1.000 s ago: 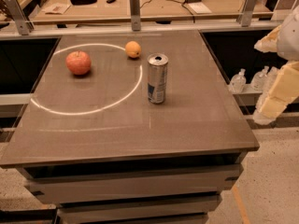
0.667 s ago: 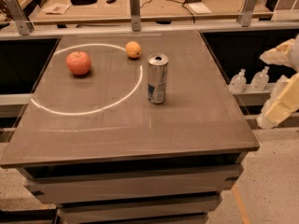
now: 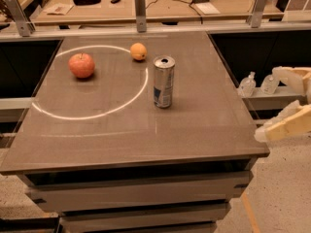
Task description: Move redbull can near orange
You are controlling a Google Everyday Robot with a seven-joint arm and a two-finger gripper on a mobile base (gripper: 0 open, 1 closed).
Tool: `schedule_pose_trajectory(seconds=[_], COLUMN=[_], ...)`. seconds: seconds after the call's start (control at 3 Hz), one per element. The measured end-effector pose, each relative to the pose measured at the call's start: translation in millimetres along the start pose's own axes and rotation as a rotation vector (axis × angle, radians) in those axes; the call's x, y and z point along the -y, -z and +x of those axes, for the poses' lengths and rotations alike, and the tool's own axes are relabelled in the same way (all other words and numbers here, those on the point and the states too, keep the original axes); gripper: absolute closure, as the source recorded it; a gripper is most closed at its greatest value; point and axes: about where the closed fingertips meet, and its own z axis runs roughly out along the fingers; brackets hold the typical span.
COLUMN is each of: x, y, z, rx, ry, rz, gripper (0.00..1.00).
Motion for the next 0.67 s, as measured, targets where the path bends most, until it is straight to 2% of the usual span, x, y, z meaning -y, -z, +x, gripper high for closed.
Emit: schedule_pose_trajectory(seconds=[0.33,0.67], x=[-4,-9], y=[-14,-25], z=[-8,-14], rx=[0.179,0.227], ry=[-0.075,-0.101], rz=[-0.016,-0.035], gripper=[0.00,0.00])
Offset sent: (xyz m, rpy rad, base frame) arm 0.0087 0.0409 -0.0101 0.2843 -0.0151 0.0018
